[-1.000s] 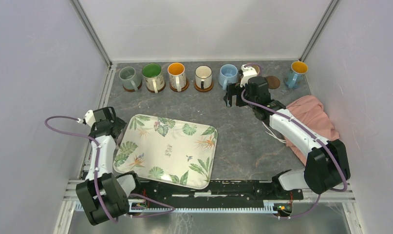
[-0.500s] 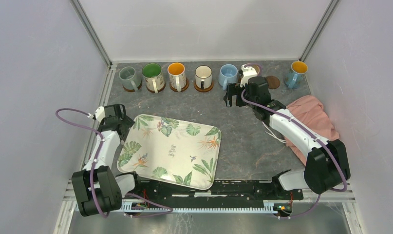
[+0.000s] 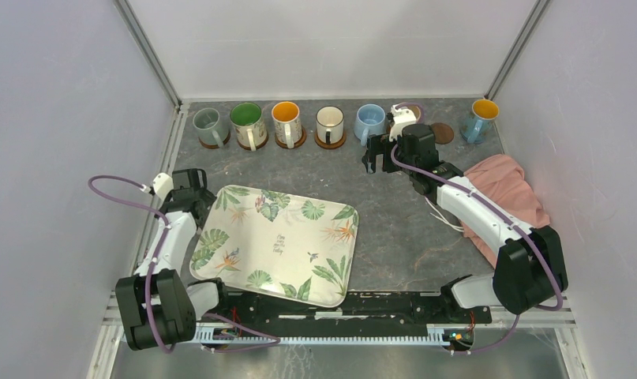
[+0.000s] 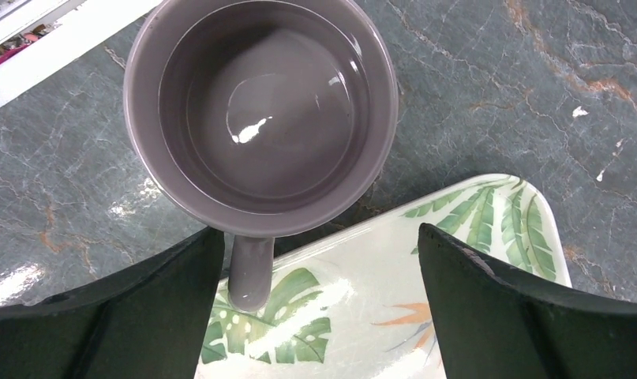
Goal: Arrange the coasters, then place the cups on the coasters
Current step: Pick up the cup at the corner of the board.
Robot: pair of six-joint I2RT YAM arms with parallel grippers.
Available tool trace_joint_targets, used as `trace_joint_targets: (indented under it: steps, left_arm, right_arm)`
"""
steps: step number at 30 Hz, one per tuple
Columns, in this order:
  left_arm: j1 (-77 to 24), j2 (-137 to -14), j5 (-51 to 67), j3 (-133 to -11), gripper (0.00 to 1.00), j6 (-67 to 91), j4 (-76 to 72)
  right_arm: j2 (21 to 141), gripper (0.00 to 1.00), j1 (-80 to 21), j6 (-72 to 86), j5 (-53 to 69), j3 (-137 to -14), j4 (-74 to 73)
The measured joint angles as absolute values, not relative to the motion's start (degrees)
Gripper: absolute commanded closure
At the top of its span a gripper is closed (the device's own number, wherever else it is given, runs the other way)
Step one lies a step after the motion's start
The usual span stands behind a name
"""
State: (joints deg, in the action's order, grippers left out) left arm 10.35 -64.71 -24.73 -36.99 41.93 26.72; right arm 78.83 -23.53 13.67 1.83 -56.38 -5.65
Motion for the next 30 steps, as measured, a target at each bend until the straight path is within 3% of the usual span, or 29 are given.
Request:
trace_joint_targets:
  steps: [14,26,30]
  left_arm:
    - [9.45,-65.80,-28.60,-34.30,0.40,46.46,27.27]
    - [9.26,-65.84,-29.56,-34.28,0.96,47.18,26.79]
    - [9.26,-65.49,-29.45,-34.28,0.98,47.16,27.07]
  right_arm:
    - [79.37,0.02,-23.53,13.67,2.59,-56.38,-5.63]
    - [79.48,0.02,-23.53,13.67,2.59,-56.38,-5.37]
    - [79.48,0.02,-23.53,13.67,2.59,-56.38,-5.21]
